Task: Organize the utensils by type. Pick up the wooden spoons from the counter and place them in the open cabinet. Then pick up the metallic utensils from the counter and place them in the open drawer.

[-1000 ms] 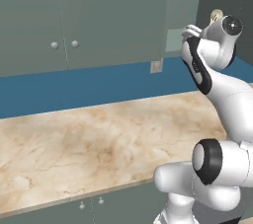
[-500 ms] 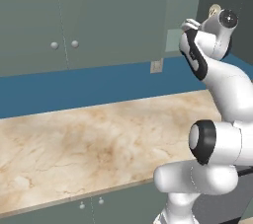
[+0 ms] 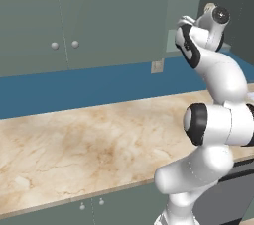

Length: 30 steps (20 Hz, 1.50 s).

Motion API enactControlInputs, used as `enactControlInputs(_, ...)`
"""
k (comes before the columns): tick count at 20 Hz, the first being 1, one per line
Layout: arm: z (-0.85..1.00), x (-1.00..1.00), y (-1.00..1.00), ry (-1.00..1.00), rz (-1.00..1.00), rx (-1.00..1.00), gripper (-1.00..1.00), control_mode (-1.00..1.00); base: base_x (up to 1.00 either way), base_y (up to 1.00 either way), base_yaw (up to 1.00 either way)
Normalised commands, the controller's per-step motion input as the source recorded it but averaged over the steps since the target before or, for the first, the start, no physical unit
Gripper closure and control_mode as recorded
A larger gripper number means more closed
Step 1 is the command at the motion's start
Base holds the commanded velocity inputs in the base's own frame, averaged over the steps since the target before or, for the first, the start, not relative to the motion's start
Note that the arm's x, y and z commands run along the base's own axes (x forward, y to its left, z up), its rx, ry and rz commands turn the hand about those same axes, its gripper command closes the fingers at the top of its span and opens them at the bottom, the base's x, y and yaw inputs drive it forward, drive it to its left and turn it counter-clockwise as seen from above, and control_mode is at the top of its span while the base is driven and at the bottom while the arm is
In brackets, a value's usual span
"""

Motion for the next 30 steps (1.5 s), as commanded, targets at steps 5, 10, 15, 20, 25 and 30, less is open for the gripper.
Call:
enactControlInputs(5,0.00,0.43,0.00,-0.01,0.00,0.01,1.00,-1.00,0.00,0.00,0.00)
enactControlInputs(10,-0.01,0.28,0.00,-0.05,0.00,0.00,1.00,-1.00,0.00,0.00,0.00)
enactControlInputs(15,0.00,0.20,0.00,-0.03,0.00,0.00,-1.00,-1.00,0.00,0.00,0.00)
enactControlInputs(20,0.00,0.05,0.00,-0.03,0.00,0.00,-1.00,-1.00,0.00,0.00,0.00)
enactControlInputs(25,0.00,0.00,-0.07,0.00,0.00,0.00,-1.00,-1.00,0.00,0.00,0.00)
enactControlInputs(30,0.00,-0.01,-0.02,-0.04,0.00,0.00,-1.00,-1.00,0.00,0.00,0.00)
